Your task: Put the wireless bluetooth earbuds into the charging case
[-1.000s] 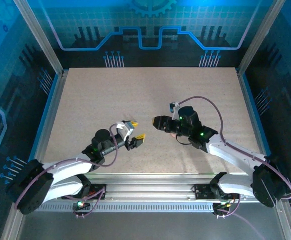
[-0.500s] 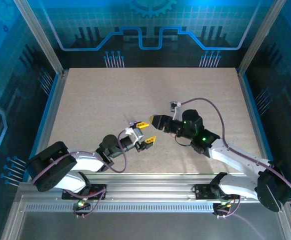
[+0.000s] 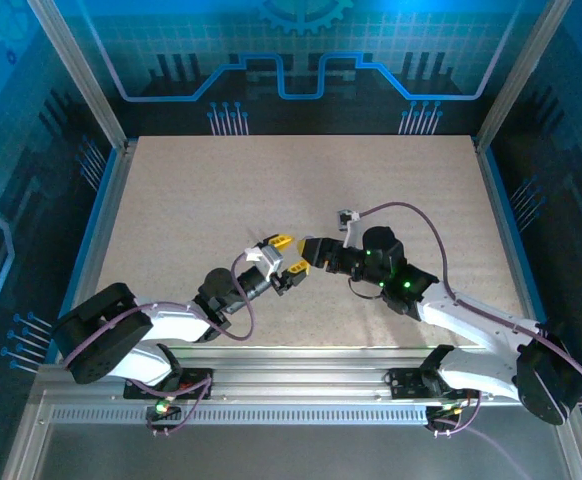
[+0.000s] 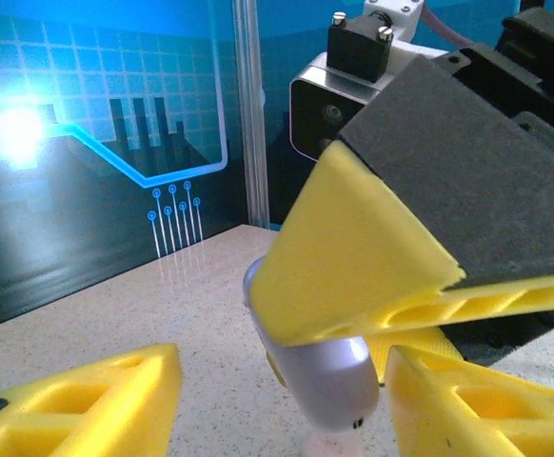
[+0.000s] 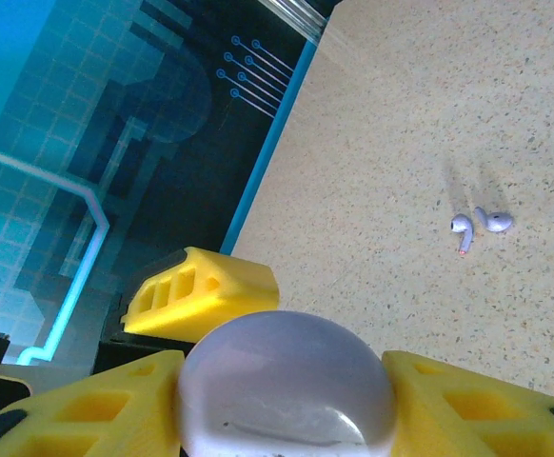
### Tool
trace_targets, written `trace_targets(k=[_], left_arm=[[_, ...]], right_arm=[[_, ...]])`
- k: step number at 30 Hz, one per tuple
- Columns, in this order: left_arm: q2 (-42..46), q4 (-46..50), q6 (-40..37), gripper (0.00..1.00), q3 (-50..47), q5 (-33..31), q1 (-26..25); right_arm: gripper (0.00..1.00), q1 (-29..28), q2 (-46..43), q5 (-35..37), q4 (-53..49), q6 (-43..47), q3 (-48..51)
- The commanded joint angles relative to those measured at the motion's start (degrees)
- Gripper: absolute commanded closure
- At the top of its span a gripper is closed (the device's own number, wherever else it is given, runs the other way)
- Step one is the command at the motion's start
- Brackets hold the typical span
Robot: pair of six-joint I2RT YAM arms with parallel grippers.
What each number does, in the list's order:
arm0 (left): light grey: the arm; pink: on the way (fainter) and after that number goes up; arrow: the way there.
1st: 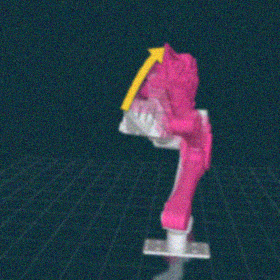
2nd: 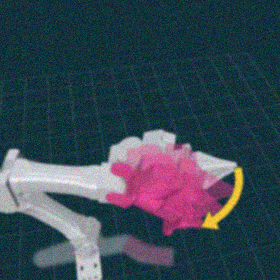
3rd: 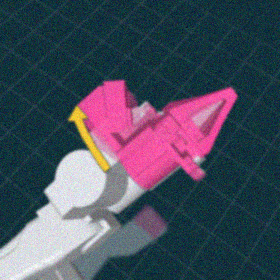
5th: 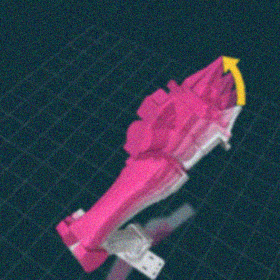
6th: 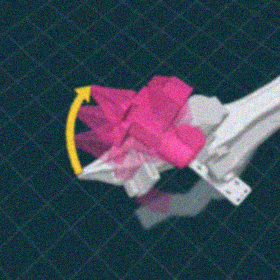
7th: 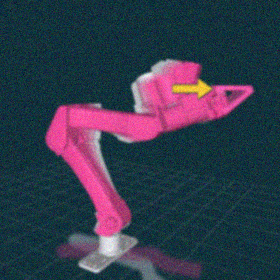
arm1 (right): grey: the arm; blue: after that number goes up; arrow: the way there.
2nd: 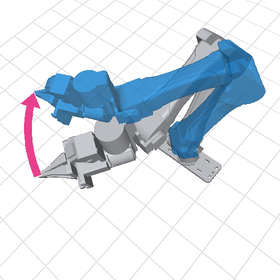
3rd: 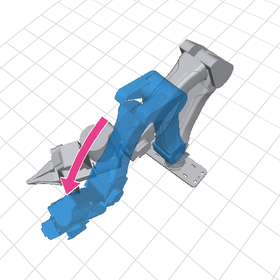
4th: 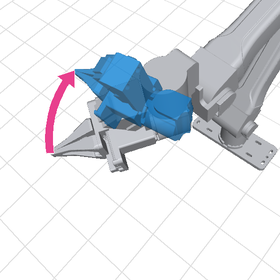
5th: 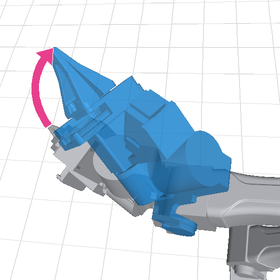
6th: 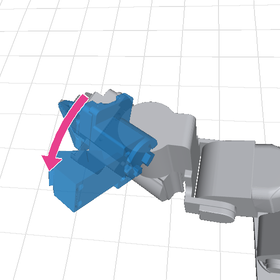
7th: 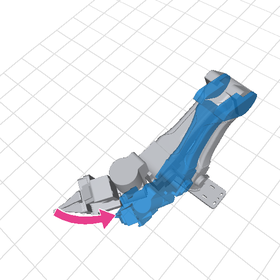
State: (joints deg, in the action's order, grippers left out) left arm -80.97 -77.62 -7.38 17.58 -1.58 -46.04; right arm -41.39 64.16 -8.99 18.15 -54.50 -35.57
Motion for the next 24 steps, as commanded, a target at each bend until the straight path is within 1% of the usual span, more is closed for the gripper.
trace_targets(k=[1, 9, 12, 18, 22, 23, 24], left_arm=[[0.91, -2.64, 1.55, 0.43, 1.49, -0.9, -0.6], [0.62, -2.69, 1.75, 0.49, 1.96, -0.44, -0.87], [0.65, -2.62, 2.09, 0.54, 1.98, -0.26, -0.81], [0.82, -2.62, 2.45, 0.6, 1.84, 0.4, -0.96], [1.38, -2.62, 2.67, 0.67, 1.53, 1.12, -0.89], [1.55, -2.62, 2.83, 0.69, 1.49, 1.24, -0.85], [1.73, -2.62, 2.93, 0.71, 1.45, 1.36, -0.89]], right_arm=[[0.46, -0.86, -1.15, 1.11, 2.78, -0.74, 0.11], [0.46, -1.24, -0.94, 0.78, 3.56, -0.79, -0.1], [0.46, -1.4, -0.62, 0.55, 3.56, -0.85, -0.11], [0.46, -1.74, -0.29, 0.13, 4.17, -0.9, -0.24], [0.46, -1.76, -0.35, -0.14, 4.26, -0.46, -0.29], [0.45, -1.82, -0.39, -0.19, 4.17, -0.21, -0.29], [0.43, -1.83, -0.44, -0.28, 3.94, 0.29, -0.35]])
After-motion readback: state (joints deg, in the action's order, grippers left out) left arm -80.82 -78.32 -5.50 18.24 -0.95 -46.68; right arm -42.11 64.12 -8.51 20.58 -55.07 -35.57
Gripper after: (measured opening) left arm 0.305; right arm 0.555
